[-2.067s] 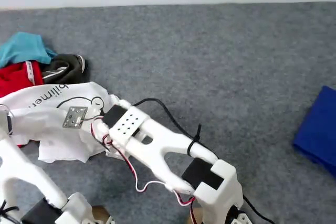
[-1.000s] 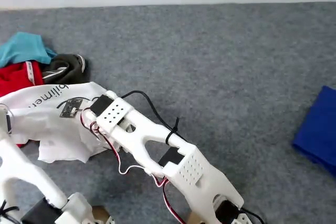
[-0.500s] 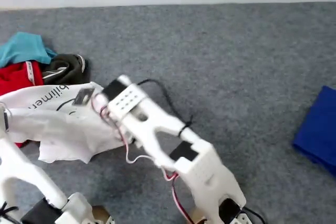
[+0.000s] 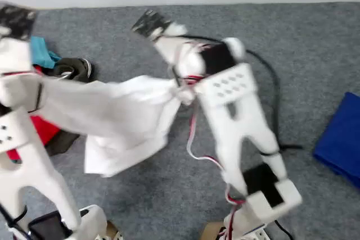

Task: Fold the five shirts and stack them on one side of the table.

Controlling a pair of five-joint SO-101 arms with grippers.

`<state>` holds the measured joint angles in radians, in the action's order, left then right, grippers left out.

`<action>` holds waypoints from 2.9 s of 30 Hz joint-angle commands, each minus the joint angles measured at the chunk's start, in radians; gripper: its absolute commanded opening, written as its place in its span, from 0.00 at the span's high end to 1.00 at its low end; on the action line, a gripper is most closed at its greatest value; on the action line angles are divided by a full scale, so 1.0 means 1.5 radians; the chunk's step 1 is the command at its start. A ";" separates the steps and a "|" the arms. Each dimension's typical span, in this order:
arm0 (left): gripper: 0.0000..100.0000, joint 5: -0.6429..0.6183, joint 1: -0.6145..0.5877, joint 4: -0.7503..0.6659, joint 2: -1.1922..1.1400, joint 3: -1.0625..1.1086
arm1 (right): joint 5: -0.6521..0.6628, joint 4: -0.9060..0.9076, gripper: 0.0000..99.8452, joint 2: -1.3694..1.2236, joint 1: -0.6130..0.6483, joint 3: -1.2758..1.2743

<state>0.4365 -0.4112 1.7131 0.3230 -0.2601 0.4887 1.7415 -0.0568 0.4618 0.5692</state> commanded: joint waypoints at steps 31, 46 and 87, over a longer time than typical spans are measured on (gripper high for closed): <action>0.99 -0.050 0.382 0.019 0.010 -0.243 | 0.230 -0.320 0.99 0.470 -0.519 0.016; 0.99 -0.038 0.348 0.026 0.186 -0.239 | 0.231 -0.444 0.99 0.542 -0.567 0.015; 0.99 0.118 0.175 -0.257 0.395 0.390 | 0.254 -0.397 0.99 0.590 -0.486 -0.472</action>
<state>0.6099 -0.1335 1.5152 0.9214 0.1404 0.8631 1.2704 0.8439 -0.2900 0.0107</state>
